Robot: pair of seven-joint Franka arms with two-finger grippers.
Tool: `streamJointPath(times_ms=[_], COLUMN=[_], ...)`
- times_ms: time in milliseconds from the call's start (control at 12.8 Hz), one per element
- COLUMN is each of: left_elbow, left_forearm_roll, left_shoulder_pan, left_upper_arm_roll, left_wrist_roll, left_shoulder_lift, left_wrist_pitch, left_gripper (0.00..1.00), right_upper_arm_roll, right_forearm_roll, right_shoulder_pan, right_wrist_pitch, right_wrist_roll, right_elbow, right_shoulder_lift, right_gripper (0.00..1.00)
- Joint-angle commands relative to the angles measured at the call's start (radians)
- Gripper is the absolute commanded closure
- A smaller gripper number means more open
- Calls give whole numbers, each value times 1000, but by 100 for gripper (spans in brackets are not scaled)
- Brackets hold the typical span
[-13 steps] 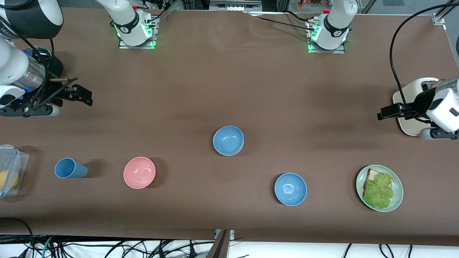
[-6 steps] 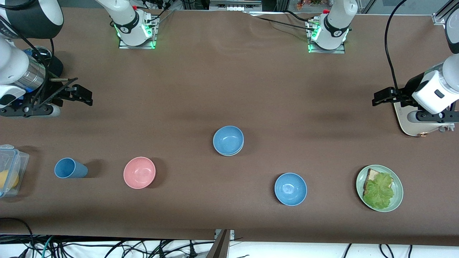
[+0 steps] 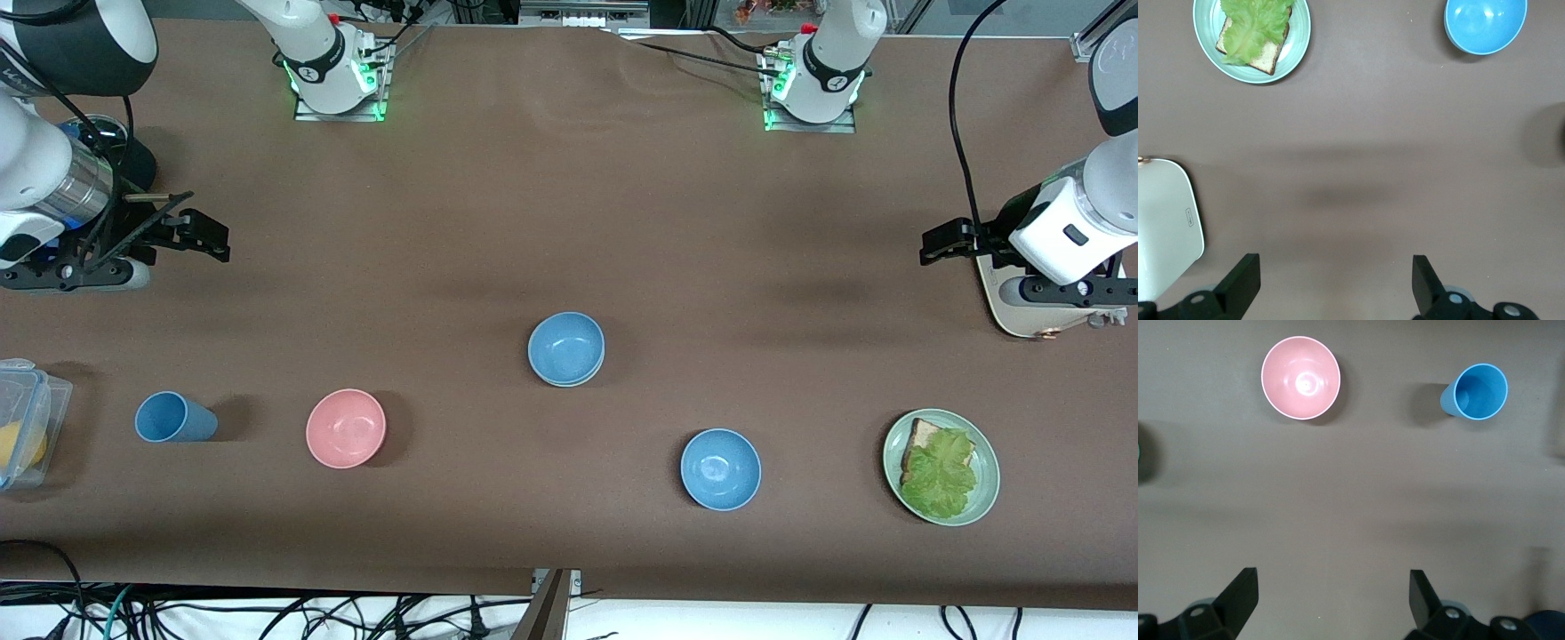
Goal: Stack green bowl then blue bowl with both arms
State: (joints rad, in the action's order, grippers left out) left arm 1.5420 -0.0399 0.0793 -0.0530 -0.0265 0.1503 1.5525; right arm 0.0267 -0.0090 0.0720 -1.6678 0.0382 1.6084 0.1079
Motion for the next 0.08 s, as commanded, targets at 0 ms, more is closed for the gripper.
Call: streamJointPath(times_ms=[0], left_elbow=[-46], left_forearm_roll=[26], left_shoulder_pan=[-6], left_upper_arm_roll=[10], left_wrist_roll=[-1], left_shoulder_lift=[26], left_wrist_pitch=[-22], left_gripper=[0], right_upper_arm_roll=[1], right_forearm_roll=[-9], right_shoulder_pan=[2], right_wrist_pitch=[3], right_wrist_roll=[-17], right_elbow=[2], right_shoulder_lift=[-16], right_gripper=[0])
